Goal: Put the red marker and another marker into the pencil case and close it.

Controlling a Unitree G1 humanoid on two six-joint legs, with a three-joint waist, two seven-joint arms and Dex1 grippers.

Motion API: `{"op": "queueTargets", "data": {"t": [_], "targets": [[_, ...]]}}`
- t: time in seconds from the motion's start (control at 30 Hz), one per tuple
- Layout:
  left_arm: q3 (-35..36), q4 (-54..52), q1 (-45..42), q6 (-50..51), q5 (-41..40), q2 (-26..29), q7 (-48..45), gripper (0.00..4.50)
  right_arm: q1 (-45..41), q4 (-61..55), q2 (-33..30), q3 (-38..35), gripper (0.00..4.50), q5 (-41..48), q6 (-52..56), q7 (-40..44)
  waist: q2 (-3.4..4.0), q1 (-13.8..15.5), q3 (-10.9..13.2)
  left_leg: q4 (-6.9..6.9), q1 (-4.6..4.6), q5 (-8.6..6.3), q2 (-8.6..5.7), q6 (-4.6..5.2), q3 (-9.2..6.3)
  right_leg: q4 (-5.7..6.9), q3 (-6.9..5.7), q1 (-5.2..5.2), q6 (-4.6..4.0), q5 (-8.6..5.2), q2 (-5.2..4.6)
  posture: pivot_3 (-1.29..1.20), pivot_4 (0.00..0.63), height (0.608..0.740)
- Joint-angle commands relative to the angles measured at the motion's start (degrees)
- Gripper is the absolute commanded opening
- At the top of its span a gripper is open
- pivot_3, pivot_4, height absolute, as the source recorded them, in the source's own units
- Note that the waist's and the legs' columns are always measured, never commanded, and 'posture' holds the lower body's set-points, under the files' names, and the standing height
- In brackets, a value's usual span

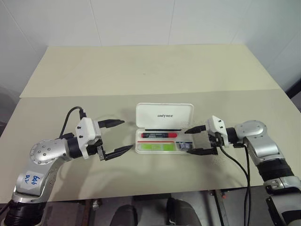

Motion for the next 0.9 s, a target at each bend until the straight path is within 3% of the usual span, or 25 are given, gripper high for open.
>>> {"op": "queueTargets", "data": {"t": [0.03,0.33,0.63,0.73,0.9], "targets": [[1.25,0.12,-0.39,-0.40,-0.94,0.62,-0.51,4.50,0.01,-6.63,-0.66,-3.27,4.46,4.13,3.81,-0.50,0.00,0.01,0.00,0.00,0.00,0.00,0.00,0.00,0.00,0.00,0.00,0.00,0.00,0.00,0.00,0.00,0.150,0.740],[4.09,1.33,-0.17,-0.47,-2.26,1.22,-1.19,4.50,3.60,-15.52,-6.20,-10.37,4.46,9.79,13.16,-3.28,-0.01,0.31,0.00,0.00,-0.03,-0.06,0.00,-0.05,-0.02,0.00,-0.03,-0.01,0.00,0.00,-0.02,0.00,0.150,0.740],[8.33,6.61,-1.61,-3.55,-1.89,1.18,-0.49,4.50,-0.09,-8.45,-11.23,-14.49,4.46,8.92,10.32,-1.41,-0.06,0.03,-0.03,0.00,0.04,-0.06,0.06,-0.05,0.05,0.01,-0.03,-0.01,0.00,0.00,0.04,0.00,0.150,0.740],[8.53,7.11,-1.78,-3.89,-2.59,1.11,-1.65,3.92,0.62,-9.14,-11.59,-14.19,4.50,8.89,9.85,-0.06,-0.05,0.09,-0.03,0.00,0.02,-0.06,0.05,-0.06,0.09,0.01,-0.01,-0.01,0.00,0.00,0.02,0.00,0.150,0.740],[8.88,8.32,-1.97,-4.28,-2.64,1.12,-2.49,2.22,1.02,-8.86,-12.65,-12.76,4.50,6.75,5.89,3.12,-0.05,0.07,-0.02,-0.01,0.02,-0.06,0.05,-0.06,0.09,0.00,-0.03,-0.02,0.00,0.00,0.03,0.00,0.150,0.740]]}}
